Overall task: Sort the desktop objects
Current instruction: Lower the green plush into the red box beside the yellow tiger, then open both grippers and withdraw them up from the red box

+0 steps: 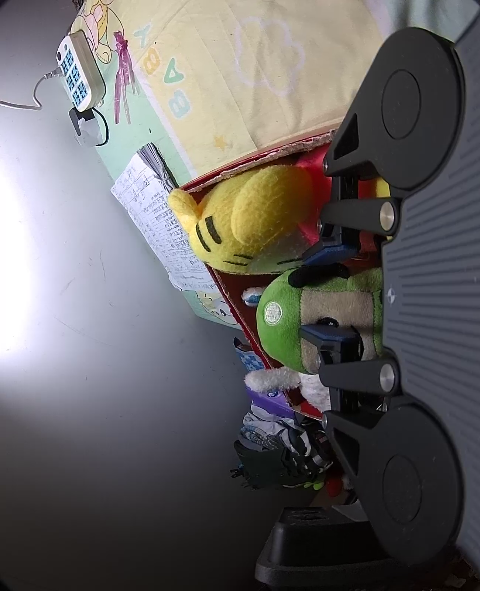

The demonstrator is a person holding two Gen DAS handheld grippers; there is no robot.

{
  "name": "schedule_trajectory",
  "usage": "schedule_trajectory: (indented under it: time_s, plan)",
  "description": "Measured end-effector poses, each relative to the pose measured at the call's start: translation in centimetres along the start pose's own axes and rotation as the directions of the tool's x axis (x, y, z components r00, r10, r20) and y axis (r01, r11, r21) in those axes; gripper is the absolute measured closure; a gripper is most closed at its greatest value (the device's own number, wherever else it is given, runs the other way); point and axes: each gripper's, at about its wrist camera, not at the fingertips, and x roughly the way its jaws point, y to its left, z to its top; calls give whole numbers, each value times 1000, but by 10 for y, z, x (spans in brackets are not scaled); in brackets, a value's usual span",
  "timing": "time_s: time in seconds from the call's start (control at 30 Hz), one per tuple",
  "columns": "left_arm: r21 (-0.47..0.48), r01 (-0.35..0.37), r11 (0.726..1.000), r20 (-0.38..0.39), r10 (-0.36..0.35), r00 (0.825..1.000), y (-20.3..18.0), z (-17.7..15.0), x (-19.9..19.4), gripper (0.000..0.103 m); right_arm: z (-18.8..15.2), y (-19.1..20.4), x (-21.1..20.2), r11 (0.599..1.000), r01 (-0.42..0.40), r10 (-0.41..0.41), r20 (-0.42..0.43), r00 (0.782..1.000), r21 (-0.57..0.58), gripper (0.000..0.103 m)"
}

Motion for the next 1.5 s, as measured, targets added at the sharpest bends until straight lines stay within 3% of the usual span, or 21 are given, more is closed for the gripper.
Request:
schedule_trajectory:
  time_s: [0.97, 1.1, 1.23, 1.33, 1.5]
  plan:
    - [47, -83, 995, 46, 81, 996, -13, -7, -3, 0, -6, 1, -10, 999, 41, -41, -6, 999, -6, 60]
    - [14, -70, 997, 33, 69, 997, -12, -10, -16, 0, -8, 6, -22, 998, 61, -61, 10, 998, -27, 60]
    - [7, -95, 995, 75, 94, 993, -20, -11, -38, 1, -6, 12, -47, 996, 85, -82, 72, 994, -40, 60]
    - [12, -92, 996, 97, 91, 991, -31, -6, -51, 1, -4, 20, -68, 980, 173, -158, 145, 977, -97, 60]
    - [46, -124, 991, 132, 117, 984, -61, 4, -66, 0, -4, 16, -96, 917, 373, -338, 224, 914, -139, 60]
